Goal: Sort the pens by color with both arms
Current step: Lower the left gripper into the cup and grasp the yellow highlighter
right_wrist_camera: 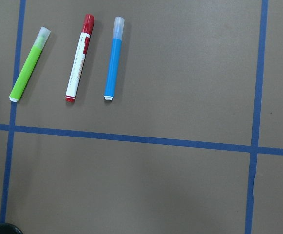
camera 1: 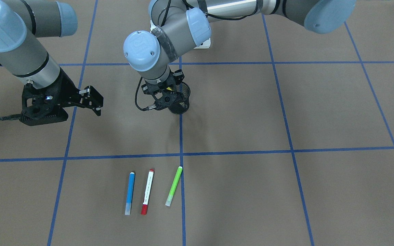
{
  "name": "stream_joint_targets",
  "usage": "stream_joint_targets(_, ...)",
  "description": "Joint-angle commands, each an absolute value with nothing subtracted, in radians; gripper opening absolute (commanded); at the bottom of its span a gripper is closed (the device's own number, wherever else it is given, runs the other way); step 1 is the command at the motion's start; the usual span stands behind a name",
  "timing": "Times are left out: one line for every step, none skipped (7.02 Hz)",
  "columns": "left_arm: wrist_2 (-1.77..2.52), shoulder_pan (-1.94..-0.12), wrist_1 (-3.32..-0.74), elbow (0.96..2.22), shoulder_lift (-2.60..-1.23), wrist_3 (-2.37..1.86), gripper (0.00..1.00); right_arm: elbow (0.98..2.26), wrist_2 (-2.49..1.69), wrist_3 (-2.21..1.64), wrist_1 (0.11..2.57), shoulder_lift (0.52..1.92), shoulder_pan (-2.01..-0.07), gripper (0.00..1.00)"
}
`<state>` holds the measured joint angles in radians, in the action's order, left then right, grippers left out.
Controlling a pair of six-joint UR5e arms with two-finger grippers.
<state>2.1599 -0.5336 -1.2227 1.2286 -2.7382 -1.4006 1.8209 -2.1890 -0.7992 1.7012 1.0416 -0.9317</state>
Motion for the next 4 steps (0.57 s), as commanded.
stream_joint_targets(2.160, -0.529, -1.223, 1.229, -2.735, -1.401, 0.40, 1.821, -2.189, -0.799, 1.701, 1.042, -0.931, 0.99)
stream_joint_targets(2.160, -0.526, -1.223, 1.229, -2.734, -1.394, 0.40, 1.821, -2.189, -0.801, 1.701, 1.042, -0.930, 0.99)
stream_joint_targets(2.160, -0.520, -1.223, 1.229, -2.731, -1.394, 0.37, 1.821, -2.189, -0.801, 1.701, 1.042, -0.928, 0.99)
stream_joint_targets(2.160, -0.520, -1.223, 1.229, -2.730, -1.394, 0.29, 1.822, -2.189, -0.801, 1.701, 1.042, -0.930, 0.99)
